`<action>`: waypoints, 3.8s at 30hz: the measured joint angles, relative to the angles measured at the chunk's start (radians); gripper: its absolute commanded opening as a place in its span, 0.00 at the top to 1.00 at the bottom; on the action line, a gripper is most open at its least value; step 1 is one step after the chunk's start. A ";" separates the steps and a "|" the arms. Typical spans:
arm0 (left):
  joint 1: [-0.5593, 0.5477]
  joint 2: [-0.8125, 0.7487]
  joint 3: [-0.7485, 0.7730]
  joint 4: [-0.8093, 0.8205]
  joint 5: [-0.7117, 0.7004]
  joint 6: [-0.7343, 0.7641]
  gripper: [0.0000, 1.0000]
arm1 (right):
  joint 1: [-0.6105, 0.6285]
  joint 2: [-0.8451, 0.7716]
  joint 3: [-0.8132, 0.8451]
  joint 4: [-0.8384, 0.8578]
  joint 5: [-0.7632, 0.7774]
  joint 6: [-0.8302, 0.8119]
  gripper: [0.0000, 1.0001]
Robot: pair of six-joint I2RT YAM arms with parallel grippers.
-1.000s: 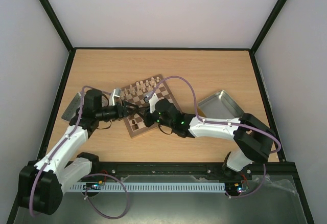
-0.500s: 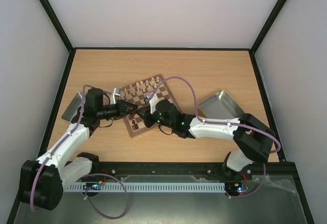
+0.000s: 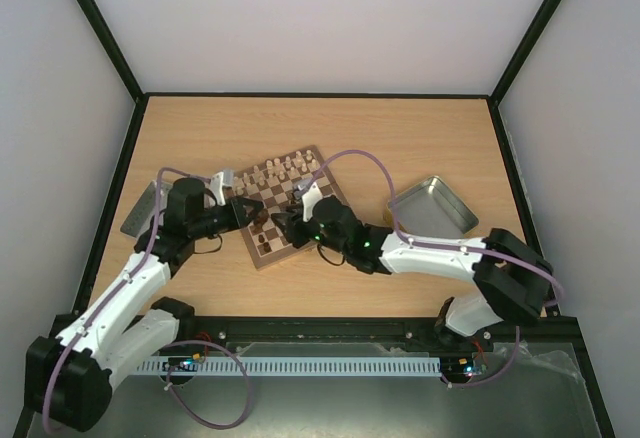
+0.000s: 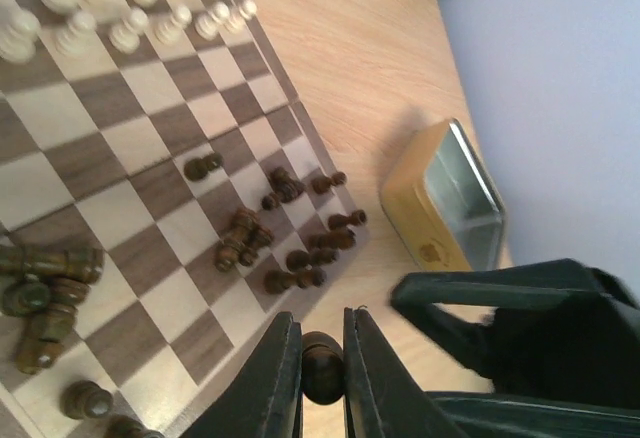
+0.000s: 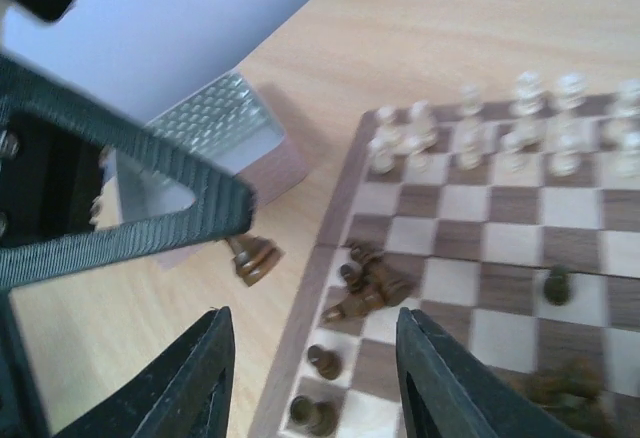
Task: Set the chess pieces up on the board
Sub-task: Place the chess piece on the chessboard, then pick up the chess piece from the chessboard.
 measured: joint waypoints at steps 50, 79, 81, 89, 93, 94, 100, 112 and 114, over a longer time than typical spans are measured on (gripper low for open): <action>-0.416 0.516 0.206 -0.217 -0.694 0.235 0.83 | -0.082 -0.153 -0.075 -0.198 0.472 0.282 0.49; -0.265 0.201 0.256 -0.248 -0.694 0.170 0.55 | -0.135 0.166 0.340 -0.459 0.219 0.186 0.50; -0.241 0.105 0.254 -0.252 -0.722 0.159 0.52 | -0.135 0.230 0.407 -0.510 0.200 0.177 0.51; -0.210 -0.156 0.228 -0.280 -0.813 0.150 0.48 | -0.135 0.425 0.537 -0.680 0.155 0.172 0.62; -0.210 -0.169 0.211 -0.292 -0.825 0.154 0.48 | -0.135 0.479 0.572 -0.737 0.155 0.170 0.64; -0.210 -0.165 0.209 -0.293 -0.825 0.155 0.48 | -0.135 0.486 0.580 -0.744 0.156 0.167 0.65; -0.210 -0.151 0.203 -0.300 -0.824 0.161 0.48 | -0.135 0.507 0.653 -0.762 0.193 0.156 0.67; -0.210 -0.151 0.182 -0.301 -0.824 0.167 0.47 | -0.135 0.566 0.698 -0.791 0.253 0.140 0.86; -0.210 -0.150 0.181 -0.301 -0.824 0.167 0.47 | -0.135 0.566 0.698 -0.792 0.254 0.140 0.91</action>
